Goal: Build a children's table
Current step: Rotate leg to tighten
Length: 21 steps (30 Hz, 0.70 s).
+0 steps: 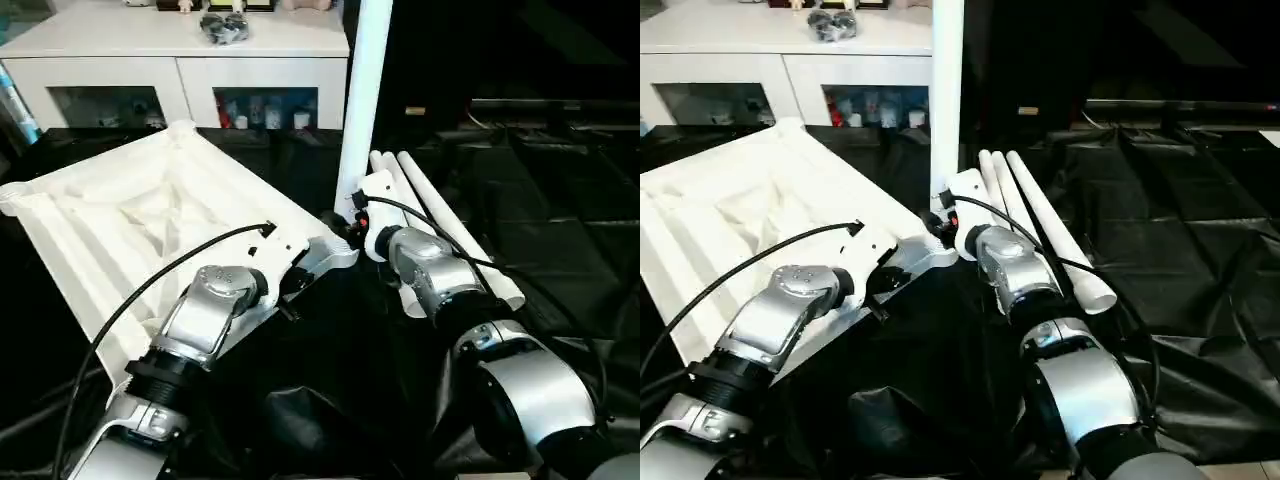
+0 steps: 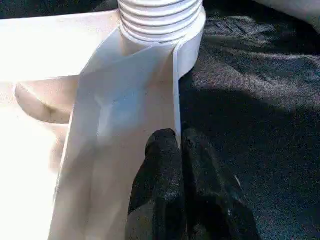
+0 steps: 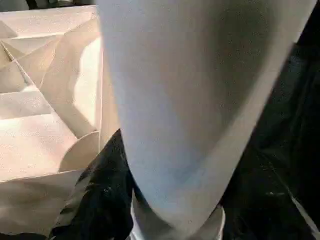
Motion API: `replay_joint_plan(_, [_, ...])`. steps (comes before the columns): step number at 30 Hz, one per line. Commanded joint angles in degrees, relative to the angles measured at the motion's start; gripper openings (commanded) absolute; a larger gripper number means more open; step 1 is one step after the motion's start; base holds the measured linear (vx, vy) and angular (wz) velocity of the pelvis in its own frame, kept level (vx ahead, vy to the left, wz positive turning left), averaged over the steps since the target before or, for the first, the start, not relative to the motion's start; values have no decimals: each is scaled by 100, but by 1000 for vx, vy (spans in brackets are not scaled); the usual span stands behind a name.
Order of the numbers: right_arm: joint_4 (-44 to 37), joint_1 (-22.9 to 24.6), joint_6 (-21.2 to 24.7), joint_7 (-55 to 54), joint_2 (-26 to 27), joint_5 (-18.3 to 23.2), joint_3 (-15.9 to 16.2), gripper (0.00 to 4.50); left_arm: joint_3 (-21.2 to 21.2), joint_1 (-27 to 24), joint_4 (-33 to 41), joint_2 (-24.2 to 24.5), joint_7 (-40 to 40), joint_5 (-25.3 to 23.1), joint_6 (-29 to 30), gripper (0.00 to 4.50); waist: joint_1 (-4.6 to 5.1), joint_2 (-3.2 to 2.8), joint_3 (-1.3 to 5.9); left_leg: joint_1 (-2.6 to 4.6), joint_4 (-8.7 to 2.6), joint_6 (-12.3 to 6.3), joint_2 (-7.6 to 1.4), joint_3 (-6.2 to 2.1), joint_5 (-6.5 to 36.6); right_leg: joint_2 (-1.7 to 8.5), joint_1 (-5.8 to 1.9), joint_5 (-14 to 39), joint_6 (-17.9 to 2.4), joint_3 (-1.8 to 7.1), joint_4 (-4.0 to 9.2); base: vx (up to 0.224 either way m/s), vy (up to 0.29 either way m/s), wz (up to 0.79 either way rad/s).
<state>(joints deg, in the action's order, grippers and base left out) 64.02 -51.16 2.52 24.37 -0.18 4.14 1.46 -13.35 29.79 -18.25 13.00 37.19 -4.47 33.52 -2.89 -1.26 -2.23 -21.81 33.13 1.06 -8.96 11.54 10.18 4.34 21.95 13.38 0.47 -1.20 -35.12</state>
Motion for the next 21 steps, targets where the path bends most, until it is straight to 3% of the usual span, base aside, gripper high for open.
replay_joint_plan(1, [585,349,537,409,468,-36,256,278,-81,163,259,-86,-45,-9,-124,0,2,-47,204,177,-528,382,-434,-291,2693,440,17,1845,-1112,235,568,0,0,0])
replay_joint_plan(14, [423,180,216,880,394,-192,260,401,-192,29,530,205,460,157,-438,0,51,-69,211,125,-535,295,-436,-287,2490,454,-19,1656,-1185,233,547,0,0,0])
replay_joint_plan(19, [-128,252,70,2013,84,-269,574,406,-193,-164,677,500,1127,440,-786,0,65,-78,254,86,-500,111,-438,-257,2024,424,-72,971,-1327,217,480,0,0,0])
replay_joint_plan(21, [-468,333,86,2563,-124,-258,721,406,-195,-242,702,659,1374,511,-853,0,31,-88,277,96,-457,-58,-441,-217,1616,388,-100,251,-1482,202,421,0,0,0])
